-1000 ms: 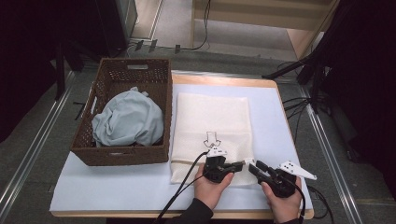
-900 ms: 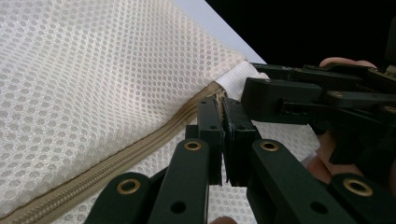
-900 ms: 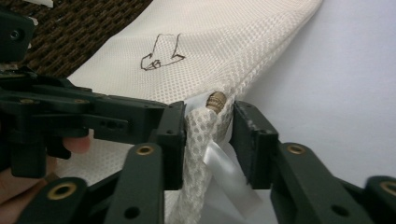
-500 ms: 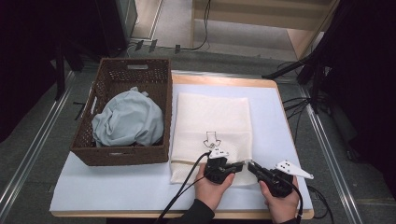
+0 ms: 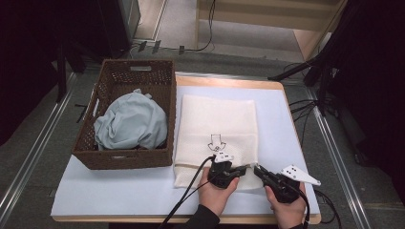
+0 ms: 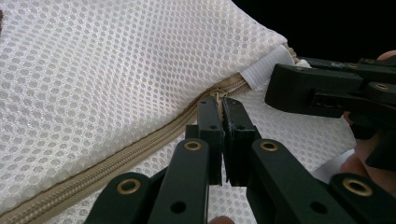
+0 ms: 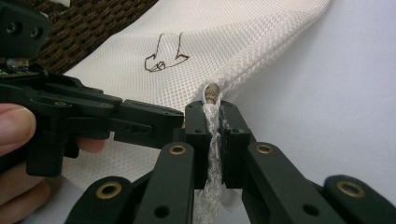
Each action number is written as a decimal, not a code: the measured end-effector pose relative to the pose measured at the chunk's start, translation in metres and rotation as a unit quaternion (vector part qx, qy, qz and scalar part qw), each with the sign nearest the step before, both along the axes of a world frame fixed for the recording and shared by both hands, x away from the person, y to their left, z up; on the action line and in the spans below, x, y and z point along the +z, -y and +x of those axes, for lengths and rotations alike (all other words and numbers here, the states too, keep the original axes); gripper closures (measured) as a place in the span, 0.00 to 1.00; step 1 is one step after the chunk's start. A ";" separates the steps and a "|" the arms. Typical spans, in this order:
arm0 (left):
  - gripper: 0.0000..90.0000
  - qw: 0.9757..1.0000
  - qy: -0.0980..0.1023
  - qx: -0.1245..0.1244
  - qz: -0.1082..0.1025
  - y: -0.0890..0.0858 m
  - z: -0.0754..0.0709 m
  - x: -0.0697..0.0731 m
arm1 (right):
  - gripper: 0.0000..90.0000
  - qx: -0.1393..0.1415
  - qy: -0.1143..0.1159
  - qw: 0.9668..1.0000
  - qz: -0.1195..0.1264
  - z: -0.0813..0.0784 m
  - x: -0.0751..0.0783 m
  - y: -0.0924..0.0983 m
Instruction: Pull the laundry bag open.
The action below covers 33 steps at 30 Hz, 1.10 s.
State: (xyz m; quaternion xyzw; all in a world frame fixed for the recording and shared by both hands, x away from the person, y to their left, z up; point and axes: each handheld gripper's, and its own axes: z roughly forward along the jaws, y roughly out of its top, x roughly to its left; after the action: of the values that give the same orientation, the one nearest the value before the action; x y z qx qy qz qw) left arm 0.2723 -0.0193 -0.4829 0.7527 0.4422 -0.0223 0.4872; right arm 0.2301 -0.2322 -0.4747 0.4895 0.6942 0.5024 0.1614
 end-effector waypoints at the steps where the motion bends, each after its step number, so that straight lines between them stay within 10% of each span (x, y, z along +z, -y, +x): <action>1: 0.98 1.000 0.001 -0.001 0.002 0.000 0.000 0.000 | 0.94 0.000 -0.002 1.000 0.000 0.000 0.000 0.000; 33: 0.98 0.999 0.000 0.029 0.035 -0.019 -0.003 0.001 | 0.95 -0.017 0.011 1.000 -0.012 0.001 0.005 0.007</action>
State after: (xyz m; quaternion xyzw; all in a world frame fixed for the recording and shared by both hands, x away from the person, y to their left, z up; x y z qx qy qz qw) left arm 0.2694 0.0000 -0.4818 0.7561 0.4642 0.0075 0.4613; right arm 0.2311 -0.2391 -0.4697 0.4935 0.6898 0.4970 0.1836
